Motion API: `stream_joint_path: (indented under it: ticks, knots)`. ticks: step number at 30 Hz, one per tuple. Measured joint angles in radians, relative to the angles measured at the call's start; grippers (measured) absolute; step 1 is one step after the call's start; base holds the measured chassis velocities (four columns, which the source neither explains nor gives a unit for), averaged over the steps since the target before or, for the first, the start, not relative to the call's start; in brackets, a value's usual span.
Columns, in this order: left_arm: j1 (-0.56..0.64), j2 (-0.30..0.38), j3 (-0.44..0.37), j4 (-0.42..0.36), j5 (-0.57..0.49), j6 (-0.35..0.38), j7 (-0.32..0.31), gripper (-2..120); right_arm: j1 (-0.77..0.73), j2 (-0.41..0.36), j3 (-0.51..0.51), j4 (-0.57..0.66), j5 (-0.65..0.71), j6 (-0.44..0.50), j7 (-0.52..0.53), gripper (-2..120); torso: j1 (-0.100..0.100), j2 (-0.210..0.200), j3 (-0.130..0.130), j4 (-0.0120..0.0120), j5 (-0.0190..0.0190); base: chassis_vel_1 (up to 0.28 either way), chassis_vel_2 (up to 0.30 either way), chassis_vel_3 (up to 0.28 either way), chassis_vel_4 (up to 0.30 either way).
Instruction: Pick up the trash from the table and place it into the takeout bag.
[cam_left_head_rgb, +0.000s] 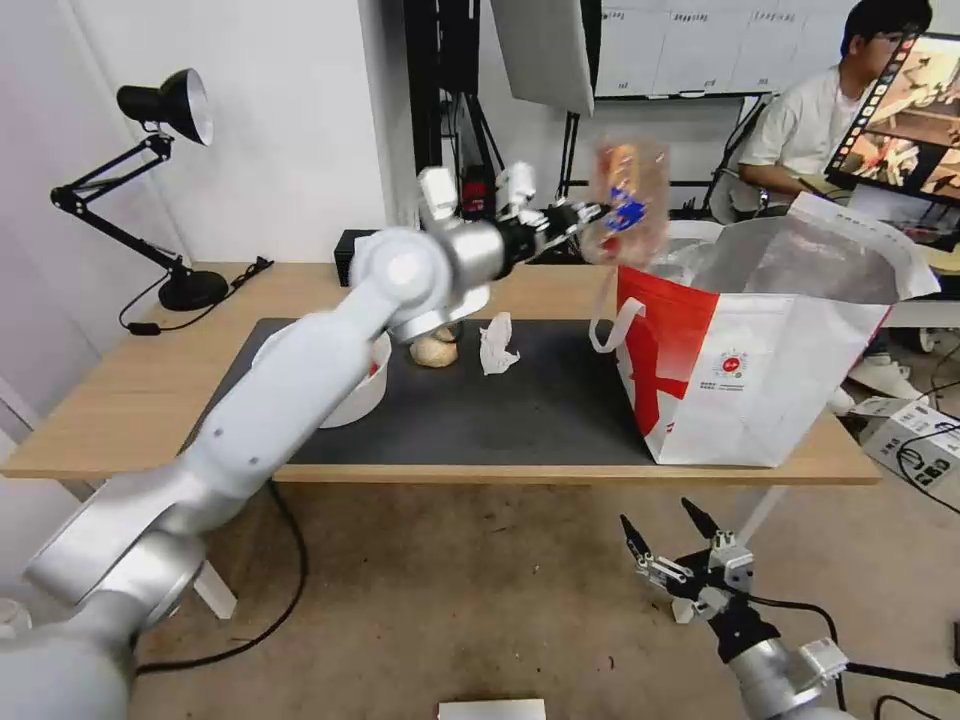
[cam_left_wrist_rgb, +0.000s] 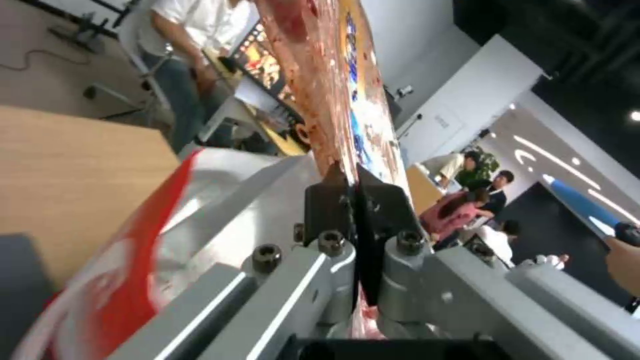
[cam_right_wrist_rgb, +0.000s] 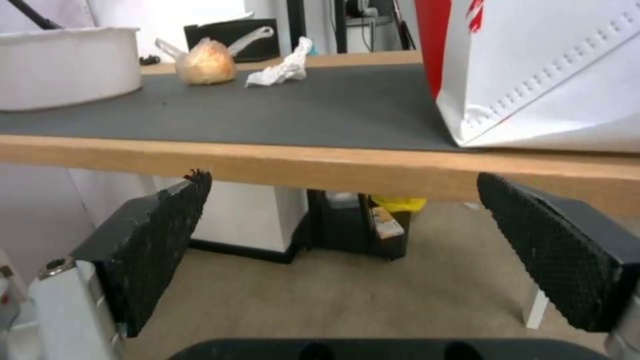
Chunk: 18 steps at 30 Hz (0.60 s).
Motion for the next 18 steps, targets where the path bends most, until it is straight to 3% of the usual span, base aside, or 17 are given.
stream_joint_path:
  ticks: [3,7,9,18]
  knots:
    - [-0.045,-0.09,0.03,0.102,0.061,-0.018,-0.012,0,0.001,0.006,-0.004,-0.006,-0.006,-0.002,0.0,100,0.0,0.0,0.0,0.0,0.0,0.0,0.0,0.0,0.0]
    - [-0.061,-0.147,0.059,0.168,0.135,-0.042,-0.018,0,0.001,0.011,-0.01,-0.009,-0.009,-0.002,0.001,100,0.0,0.0,0.0,-0.0001,0.0001,0.0,0.0,0.0,0.0]
    - [-0.066,-0.187,0.11,0.221,0.268,-0.079,-0.016,0,0.0,0.015,-0.013,-0.012,-0.01,-0.002,0.001,100,0.0,0.0,0.0,-0.0003,0.0001,0.0,0.0,0.0,0.0]
    - [-0.042,-0.185,0.202,0.217,0.412,-0.093,0.047,0,0.003,0.015,-0.013,-0.02,-0.008,-0.002,0.001,100,0.0,0.0,0.0,0.0001,-0.0001,0.0,0.0,0.0,0.0]
